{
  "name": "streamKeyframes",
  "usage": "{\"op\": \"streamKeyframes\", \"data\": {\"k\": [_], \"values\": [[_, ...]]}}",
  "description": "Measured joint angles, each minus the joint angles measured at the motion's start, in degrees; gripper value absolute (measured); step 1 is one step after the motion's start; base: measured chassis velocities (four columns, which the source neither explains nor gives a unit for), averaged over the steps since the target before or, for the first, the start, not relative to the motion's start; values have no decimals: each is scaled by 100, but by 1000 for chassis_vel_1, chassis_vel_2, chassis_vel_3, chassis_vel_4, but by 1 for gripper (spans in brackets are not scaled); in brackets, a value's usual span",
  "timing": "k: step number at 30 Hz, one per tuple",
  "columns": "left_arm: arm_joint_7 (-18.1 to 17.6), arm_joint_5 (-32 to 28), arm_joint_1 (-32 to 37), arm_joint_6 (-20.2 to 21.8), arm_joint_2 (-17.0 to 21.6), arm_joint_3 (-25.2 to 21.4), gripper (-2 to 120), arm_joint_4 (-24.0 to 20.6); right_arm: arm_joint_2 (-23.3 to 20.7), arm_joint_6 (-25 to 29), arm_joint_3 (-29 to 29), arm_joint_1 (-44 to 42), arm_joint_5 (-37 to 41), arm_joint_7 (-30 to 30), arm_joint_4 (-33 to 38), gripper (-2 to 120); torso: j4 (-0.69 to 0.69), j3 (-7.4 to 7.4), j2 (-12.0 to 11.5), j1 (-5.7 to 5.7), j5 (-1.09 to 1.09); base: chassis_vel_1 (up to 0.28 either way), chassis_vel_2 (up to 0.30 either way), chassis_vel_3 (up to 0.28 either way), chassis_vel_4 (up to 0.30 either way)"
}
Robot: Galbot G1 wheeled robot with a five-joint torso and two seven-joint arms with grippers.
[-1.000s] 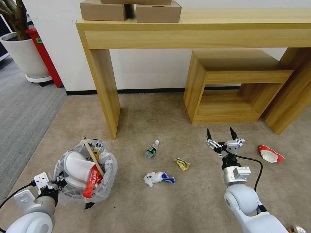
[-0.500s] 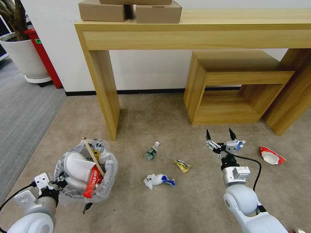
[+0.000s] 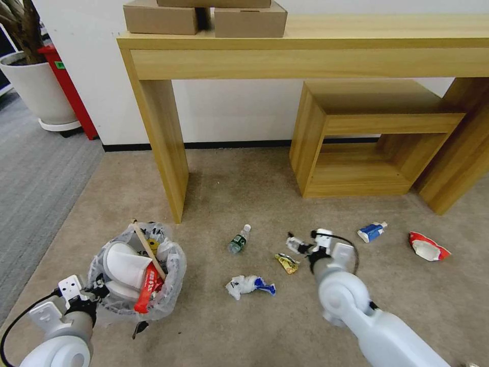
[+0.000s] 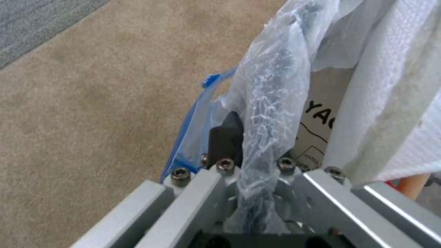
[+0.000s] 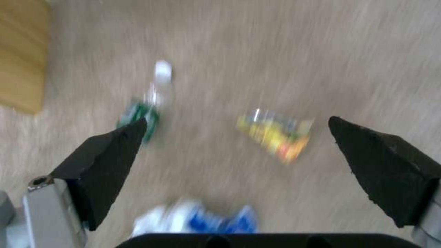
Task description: Pick up the trash bin and place the garbage on the floor into it.
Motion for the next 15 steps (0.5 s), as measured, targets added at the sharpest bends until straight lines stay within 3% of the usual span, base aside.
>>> {"op": "streamKeyframes", "data": {"k": [3,6,9,15], "values": [[0,28,-38,-10,-34,14,0,50,191,-96,-123,165,354,235,-164,100,0,0,0,0,-1,0,0,0,0],[-2,72,-104,-30,-100,44,0,147,657,-168,-279,330,628,394,-637,100,-1,0,0,0,-2,0,0,0,0],[-3,93,-136,-39,-124,50,0,199,984,-145,-341,361,594,380,-1032,100,0,0,0,0,-2,0,0,0,0],[-15,99,-176,-41,-131,44,0,247,1191,-171,-399,335,345,192,-1437,100,0,0,0,0,-1,0,0,0,0]]}}
